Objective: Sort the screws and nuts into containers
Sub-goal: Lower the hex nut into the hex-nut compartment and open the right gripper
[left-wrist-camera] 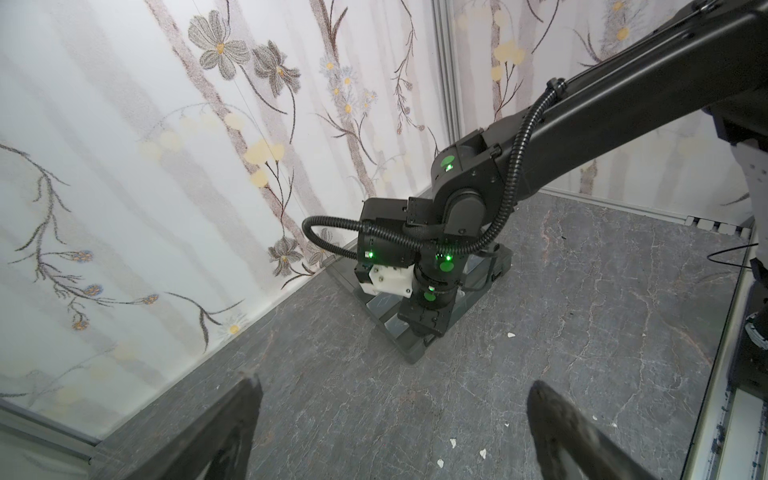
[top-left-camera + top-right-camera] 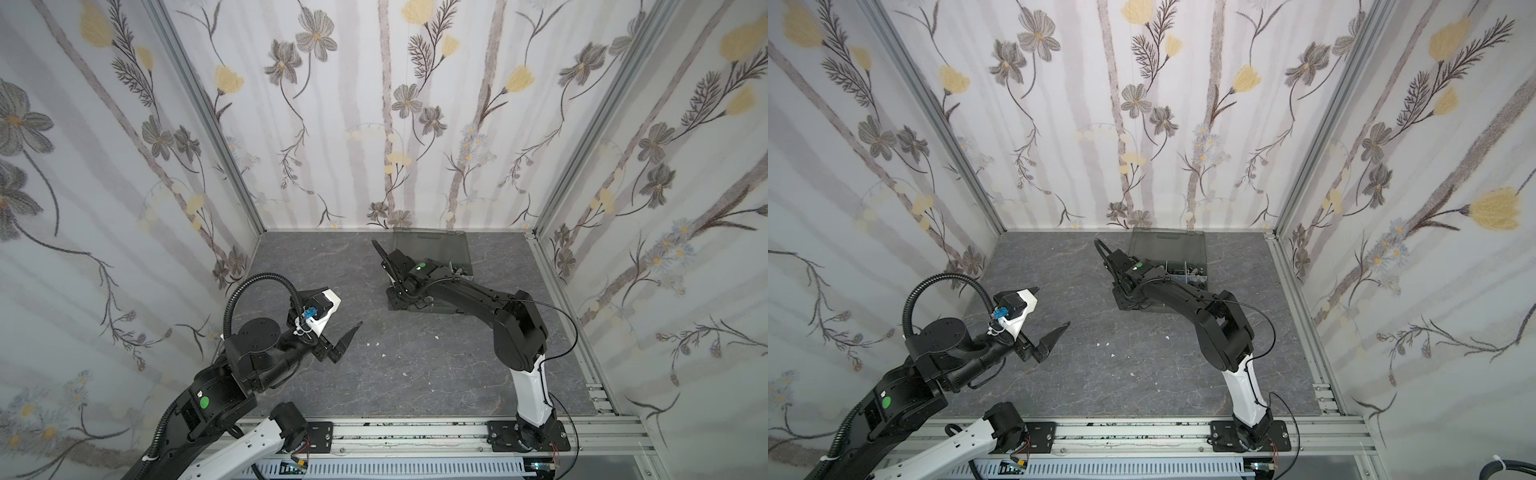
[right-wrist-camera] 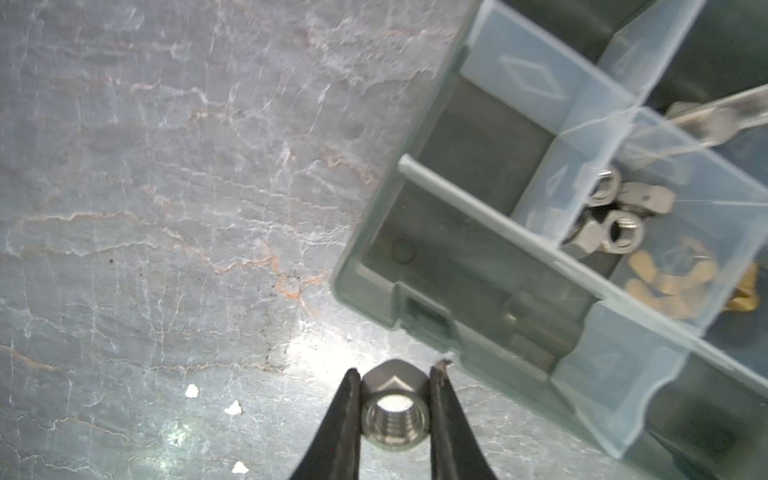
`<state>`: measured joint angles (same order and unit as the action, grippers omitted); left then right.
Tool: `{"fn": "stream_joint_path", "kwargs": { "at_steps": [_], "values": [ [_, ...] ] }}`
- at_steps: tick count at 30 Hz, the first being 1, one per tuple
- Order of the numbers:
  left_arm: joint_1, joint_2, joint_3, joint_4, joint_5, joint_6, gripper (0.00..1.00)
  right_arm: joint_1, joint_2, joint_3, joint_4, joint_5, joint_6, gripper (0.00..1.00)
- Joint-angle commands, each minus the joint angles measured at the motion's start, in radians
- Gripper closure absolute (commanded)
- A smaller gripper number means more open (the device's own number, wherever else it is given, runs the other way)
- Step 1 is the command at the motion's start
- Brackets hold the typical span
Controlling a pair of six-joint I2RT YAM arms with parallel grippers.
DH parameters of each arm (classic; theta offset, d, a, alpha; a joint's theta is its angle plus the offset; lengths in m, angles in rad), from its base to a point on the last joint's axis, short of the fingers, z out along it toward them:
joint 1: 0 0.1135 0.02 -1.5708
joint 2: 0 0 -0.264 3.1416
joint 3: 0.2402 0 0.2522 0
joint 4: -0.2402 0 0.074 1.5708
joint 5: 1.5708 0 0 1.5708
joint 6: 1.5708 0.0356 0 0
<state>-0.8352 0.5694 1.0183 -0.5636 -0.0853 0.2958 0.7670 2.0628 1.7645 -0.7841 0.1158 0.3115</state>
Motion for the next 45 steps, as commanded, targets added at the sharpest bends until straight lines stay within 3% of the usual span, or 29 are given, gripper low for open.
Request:
{"fn": "stream_joint_path", "kwargs": {
  "at_steps": [1,15,33,45],
  "values": [
    [0.0,0.012,-0.003,0.048,-0.004,0.018,0.0,-0.044,-0.02,0.017,-0.018,0.048,-0.053,0.83],
    [0.0,0.053,0.009,0.073,-0.014,0.017,0.0,-0.176,0.078,0.132,0.036,0.098,-0.137,0.84],
    [0.0,0.045,0.001,0.11,-0.009,-0.014,0.0,-0.187,0.138,0.077,0.062,0.121,-0.149,0.83],
    [0.001,0.027,-0.015,0.181,-0.023,-0.06,0.0,-0.185,0.11,0.056,0.074,0.112,-0.147,0.62]
  ]
}}
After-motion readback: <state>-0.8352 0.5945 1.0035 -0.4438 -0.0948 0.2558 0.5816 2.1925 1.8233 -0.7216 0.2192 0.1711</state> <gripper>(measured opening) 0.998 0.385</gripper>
